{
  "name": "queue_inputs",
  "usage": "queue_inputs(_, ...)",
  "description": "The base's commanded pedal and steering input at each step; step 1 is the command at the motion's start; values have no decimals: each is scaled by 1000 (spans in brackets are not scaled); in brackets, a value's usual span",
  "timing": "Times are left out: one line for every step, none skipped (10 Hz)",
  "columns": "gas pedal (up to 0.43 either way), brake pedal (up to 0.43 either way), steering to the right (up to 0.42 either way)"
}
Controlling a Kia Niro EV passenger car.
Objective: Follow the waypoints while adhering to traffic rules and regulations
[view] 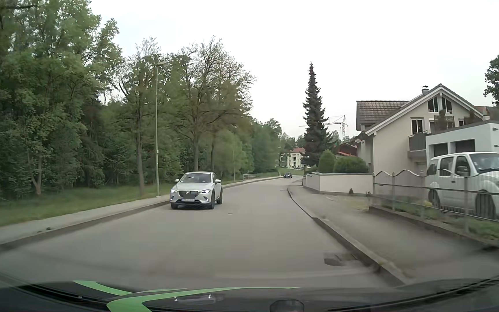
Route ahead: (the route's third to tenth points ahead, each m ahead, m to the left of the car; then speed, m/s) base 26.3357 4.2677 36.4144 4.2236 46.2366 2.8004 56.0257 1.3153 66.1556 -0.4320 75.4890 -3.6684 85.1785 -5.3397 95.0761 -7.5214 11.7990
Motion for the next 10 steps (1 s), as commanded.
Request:
queue_inputs(39, 0, -1)
queue_inputs(39, 0, 0)
queue_inputs(39, 0, 2)
queue_inputs(39, 0, 2)
queue_inputs(39, 0, 3)
queue_inputs(39, 0, 6)
queue_inputs(39, 0, 6)
queue_inputs(39, 0, 6)
queue_inputs(39, 0, 8)
queue_inputs(39, 0, 8)
